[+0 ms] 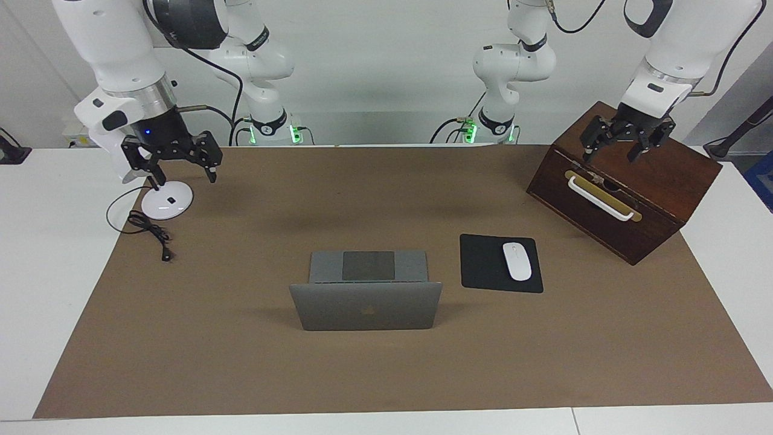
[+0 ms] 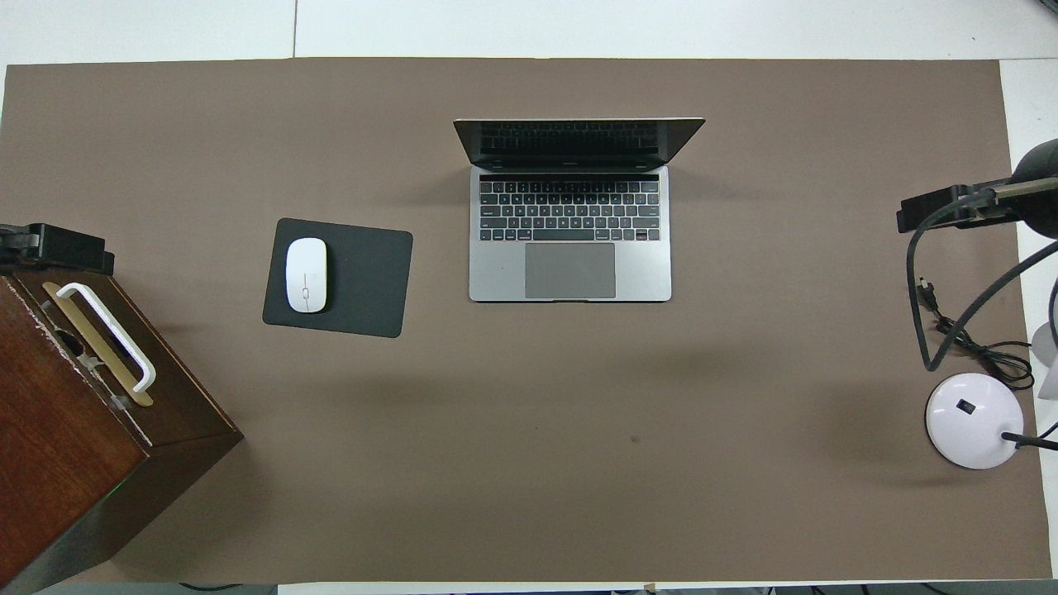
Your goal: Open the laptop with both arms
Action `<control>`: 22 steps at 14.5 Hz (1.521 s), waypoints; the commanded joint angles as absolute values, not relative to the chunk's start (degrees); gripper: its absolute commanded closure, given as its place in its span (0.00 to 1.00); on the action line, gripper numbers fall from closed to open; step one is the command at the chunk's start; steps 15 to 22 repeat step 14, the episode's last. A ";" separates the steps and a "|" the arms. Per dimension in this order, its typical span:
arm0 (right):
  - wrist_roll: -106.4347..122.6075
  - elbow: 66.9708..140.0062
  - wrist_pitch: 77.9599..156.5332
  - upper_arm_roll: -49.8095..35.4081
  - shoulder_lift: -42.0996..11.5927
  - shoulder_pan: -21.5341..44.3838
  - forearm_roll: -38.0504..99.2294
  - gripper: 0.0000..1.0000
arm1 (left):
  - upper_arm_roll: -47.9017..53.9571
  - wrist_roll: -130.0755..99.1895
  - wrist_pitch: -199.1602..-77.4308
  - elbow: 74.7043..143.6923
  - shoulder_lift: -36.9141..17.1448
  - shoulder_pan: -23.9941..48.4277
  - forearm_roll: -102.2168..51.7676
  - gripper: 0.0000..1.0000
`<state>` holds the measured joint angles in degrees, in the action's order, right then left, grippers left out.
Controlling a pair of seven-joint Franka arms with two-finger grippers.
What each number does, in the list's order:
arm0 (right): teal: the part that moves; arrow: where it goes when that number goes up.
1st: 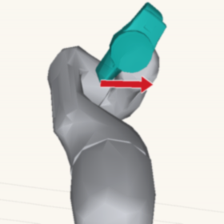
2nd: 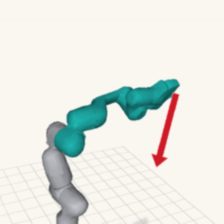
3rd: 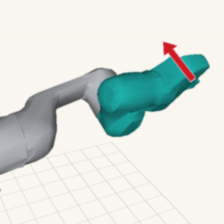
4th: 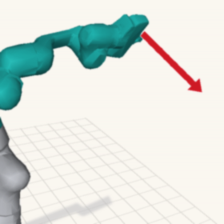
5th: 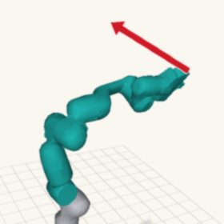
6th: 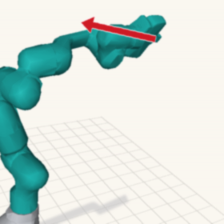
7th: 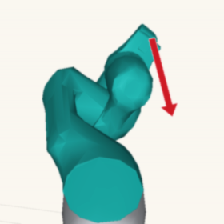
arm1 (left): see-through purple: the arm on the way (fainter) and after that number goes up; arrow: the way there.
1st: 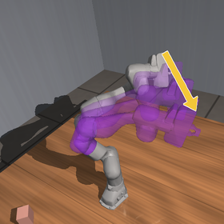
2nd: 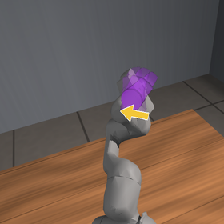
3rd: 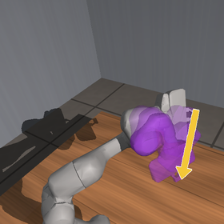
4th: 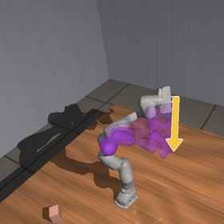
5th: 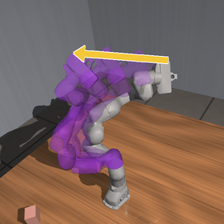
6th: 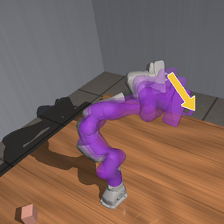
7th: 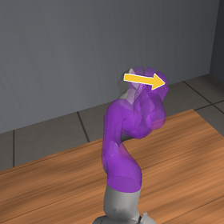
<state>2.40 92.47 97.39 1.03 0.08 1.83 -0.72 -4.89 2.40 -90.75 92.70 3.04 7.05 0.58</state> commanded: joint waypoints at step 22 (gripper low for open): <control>1.76 91.32 97.82 0.44 -1.05 0.79 -0.61 0.00 | -5.98 0.36 -89.47 91.76 2.64 7.56 0.00 0.00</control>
